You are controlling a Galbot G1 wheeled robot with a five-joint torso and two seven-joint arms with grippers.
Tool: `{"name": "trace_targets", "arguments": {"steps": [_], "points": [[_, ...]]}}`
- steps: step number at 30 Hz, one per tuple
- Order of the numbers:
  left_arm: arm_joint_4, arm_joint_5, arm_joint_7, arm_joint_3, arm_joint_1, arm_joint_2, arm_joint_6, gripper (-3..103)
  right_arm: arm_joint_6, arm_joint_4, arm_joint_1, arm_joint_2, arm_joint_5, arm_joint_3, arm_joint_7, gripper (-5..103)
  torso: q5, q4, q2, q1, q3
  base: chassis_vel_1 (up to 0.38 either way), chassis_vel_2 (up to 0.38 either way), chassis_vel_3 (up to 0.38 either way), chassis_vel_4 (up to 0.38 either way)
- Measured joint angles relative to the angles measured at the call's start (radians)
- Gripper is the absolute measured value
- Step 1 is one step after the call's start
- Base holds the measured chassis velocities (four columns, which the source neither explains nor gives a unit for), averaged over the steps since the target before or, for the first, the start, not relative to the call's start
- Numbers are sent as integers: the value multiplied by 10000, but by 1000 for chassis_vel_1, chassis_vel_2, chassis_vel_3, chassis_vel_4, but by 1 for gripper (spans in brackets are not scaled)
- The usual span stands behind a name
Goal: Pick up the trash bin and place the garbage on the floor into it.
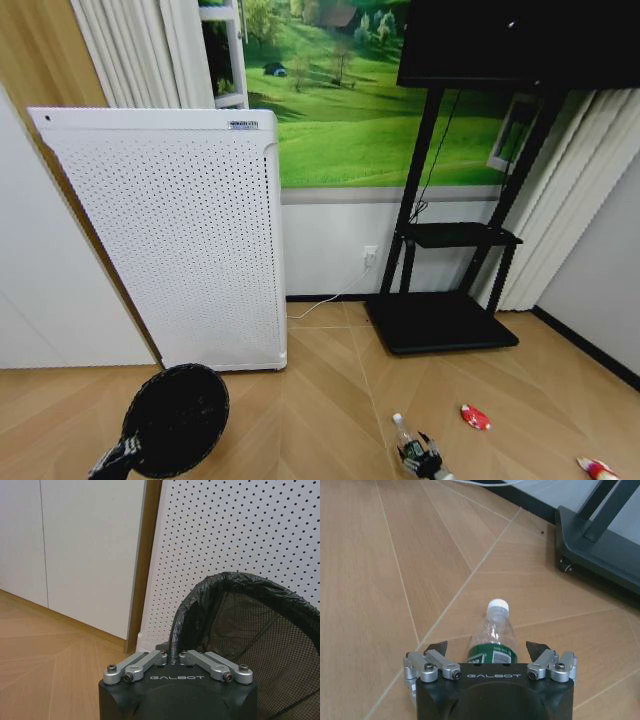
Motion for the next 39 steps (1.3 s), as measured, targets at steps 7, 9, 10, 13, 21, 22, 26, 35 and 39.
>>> {"name": "trace_targets", "arguments": {"steps": [7, 9, 10, 13, 21, 22, 26, 35, 39], "points": [[-5, -5, -39, 0, 8, -5, 6, 3, -241, -272, 110, -24, -115, 71, 145, 94, -1, 0, 0, 0, 0, 0, 0, 0, 0], [-4, -3, -48, 0, 6, -10, 6, 3, -325, -290, 110, -34, -196, 94, 122, 89, -1, 0, 0, 0, 0, 0, 0, 0, 0], [-4, -2, -49, 0, 3, -16, 5, 3, -394, -296, 111, -33, -281, 119, 124, 84, 0, -1, 0, -1, 0, 0, 0, 0, 0], [-16, -16, -63, 0, 3, -37, 5, 3, -505, -303, 110, -7, -391, 155, 178, 73, -1, -1, 0, 0, 0, 0, 0, 0, 0], [-22, -88, -166, -34, 21, -58, -12, 3, -506, -417, 159, 28, -744, 212, 242, 46, -2, 0, 0, 0, -1, 0, 0, 0, 0], [-23, -120, -191, -34, 17, -50, -12, 3, -490, -385, 154, 28, -746, 232, 245, 35, -2, -1, 0, -1, 0, 0, 0, 0, 0], [-27, -152, -222, 5, -7, -17, -12, 3, -476, -196, 86, 12, -687, 269, 222, 28, 4, -1, 0, -1, 0, 0, 0, 0, 0], [73, -654, -199, 399, -356, 906, 271, 3, 512, 909, -184, -173, 438, 453, 23, 20, -1, 0, 0, -1, 0, 0, 0, 0, 0], [184, -957, -197, 691, -599, 1461, 356, 3, 664, 1517, -341, -265, 944, 538, 9, 20, 2, 1, 0, 0, 0, 0, 0, 0, 0]]}}
